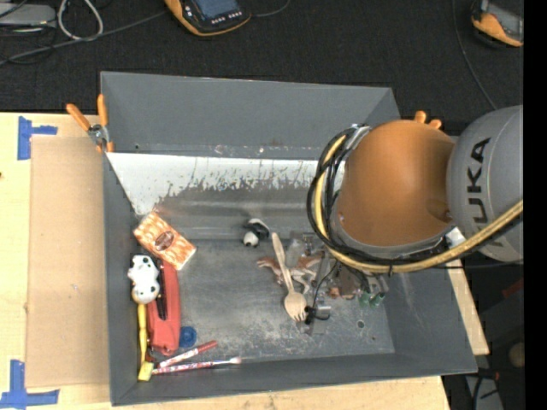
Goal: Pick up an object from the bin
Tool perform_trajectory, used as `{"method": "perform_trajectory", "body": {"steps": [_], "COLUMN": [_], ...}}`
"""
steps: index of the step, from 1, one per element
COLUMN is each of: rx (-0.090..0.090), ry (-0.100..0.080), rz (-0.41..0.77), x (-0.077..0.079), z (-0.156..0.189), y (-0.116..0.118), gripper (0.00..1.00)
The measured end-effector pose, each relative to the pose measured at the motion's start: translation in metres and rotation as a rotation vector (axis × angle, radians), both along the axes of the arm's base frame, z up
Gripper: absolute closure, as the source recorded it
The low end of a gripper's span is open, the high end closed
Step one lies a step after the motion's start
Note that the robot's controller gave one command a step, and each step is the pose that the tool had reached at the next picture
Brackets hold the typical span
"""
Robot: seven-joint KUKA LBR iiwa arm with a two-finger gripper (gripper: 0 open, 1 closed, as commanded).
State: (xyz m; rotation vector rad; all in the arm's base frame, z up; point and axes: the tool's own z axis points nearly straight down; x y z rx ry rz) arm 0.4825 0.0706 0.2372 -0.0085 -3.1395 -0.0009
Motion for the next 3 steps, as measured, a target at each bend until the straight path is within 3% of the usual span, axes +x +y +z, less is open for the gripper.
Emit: {"method": "perform_trajectory", "body": {"steps": [1,3], "rx": [0.0,0.0], "ry": [0.0,-0.005], "rz": [0.0,0.296], "x": [0.0,0.013], "z": [0.0,-0.128], "y": [0.0,-0.009], "gripper": [0.0,0.0]}}
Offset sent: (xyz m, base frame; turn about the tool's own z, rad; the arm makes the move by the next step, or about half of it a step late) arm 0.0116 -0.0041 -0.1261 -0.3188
